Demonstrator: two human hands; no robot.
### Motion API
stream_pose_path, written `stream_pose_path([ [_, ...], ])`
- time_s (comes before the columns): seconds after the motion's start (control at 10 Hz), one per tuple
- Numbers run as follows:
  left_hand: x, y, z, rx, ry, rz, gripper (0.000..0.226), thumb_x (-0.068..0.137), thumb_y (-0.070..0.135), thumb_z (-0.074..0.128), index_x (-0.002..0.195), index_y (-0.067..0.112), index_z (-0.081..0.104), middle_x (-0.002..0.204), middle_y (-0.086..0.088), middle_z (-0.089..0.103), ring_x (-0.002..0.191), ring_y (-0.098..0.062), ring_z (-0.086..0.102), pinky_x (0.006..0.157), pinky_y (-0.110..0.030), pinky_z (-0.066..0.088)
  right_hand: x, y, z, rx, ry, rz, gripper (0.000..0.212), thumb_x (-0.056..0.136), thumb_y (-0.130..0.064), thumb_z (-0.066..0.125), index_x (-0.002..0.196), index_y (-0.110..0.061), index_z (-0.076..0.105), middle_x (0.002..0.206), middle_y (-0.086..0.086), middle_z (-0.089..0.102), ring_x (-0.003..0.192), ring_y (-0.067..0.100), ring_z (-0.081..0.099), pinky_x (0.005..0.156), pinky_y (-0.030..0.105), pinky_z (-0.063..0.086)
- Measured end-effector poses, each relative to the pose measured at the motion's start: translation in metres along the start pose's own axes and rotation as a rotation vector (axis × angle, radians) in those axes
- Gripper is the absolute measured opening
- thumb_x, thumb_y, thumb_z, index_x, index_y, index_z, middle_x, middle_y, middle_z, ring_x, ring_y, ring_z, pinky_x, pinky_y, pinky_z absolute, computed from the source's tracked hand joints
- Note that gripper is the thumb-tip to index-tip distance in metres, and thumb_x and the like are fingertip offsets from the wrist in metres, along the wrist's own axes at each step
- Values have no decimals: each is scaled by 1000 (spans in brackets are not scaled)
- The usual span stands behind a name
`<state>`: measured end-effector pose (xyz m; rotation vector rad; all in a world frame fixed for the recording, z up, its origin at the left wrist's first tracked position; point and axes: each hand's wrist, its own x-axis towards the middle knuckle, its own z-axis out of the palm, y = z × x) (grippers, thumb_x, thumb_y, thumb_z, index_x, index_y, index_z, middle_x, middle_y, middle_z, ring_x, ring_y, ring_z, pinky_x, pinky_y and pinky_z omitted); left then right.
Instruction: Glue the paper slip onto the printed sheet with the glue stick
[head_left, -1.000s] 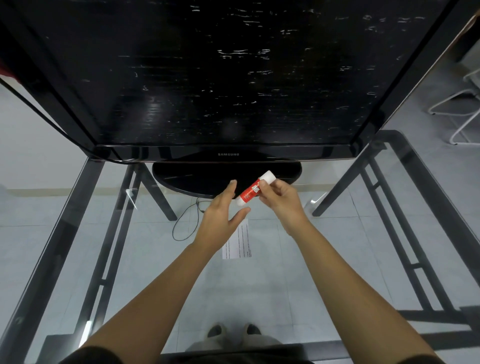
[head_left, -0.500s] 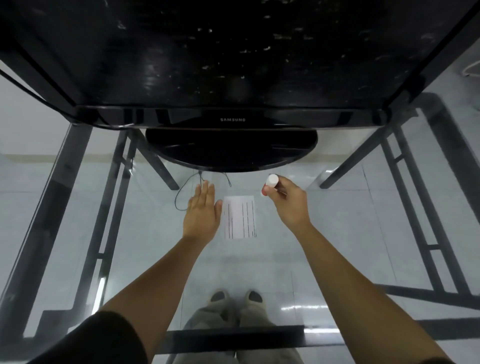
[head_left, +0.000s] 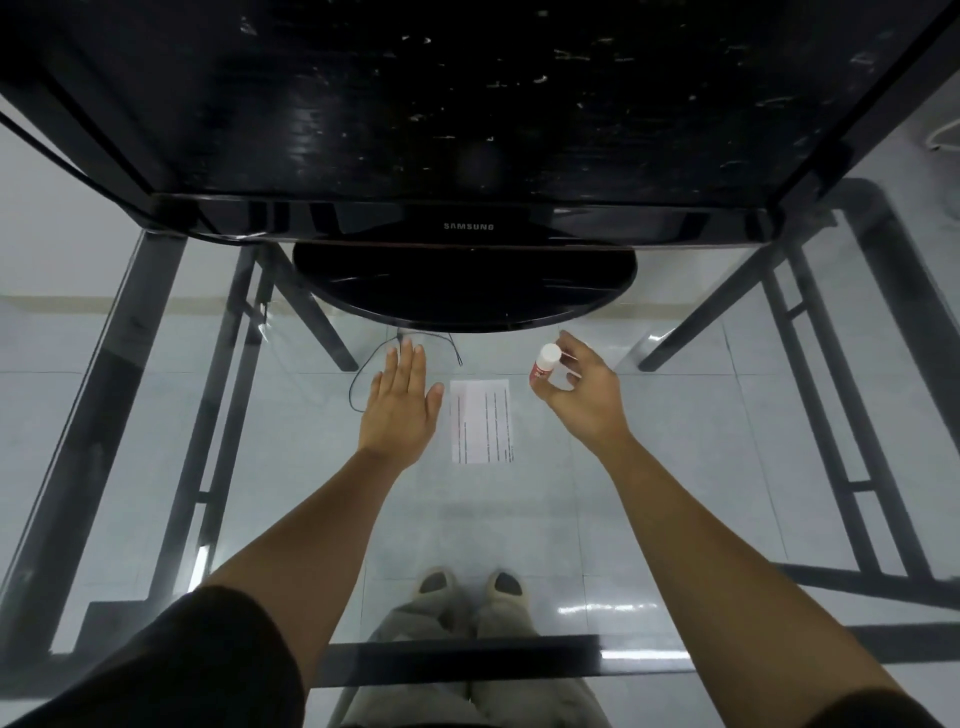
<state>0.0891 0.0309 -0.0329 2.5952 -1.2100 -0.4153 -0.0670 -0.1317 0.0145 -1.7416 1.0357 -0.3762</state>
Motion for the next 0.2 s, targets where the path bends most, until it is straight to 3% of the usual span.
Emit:
stream_pose_path([
  [0.1, 13, 12, -29, -38, 60, 52, 53, 100, 31, 21, 145, 7, 8, 156, -11, 5, 142, -22, -2, 114, -36, 3, 4, -22, -11, 53, -12, -14, 62, 82, -13, 68, 137, -13, 40, 138, 2, 48, 124, 15, 45, 95, 14, 38],
  [0.2, 46, 47, -99, -68, 196, 166, 50, 100, 27, 25, 144, 4, 15, 154, -13, 13, 142, -24, 6, 116, -39, 11, 20, -83, -35, 46, 51, -173, 51, 92, -24, 56, 138, -12, 39, 141, 5, 45, 128, 15, 42, 101, 19, 35],
])
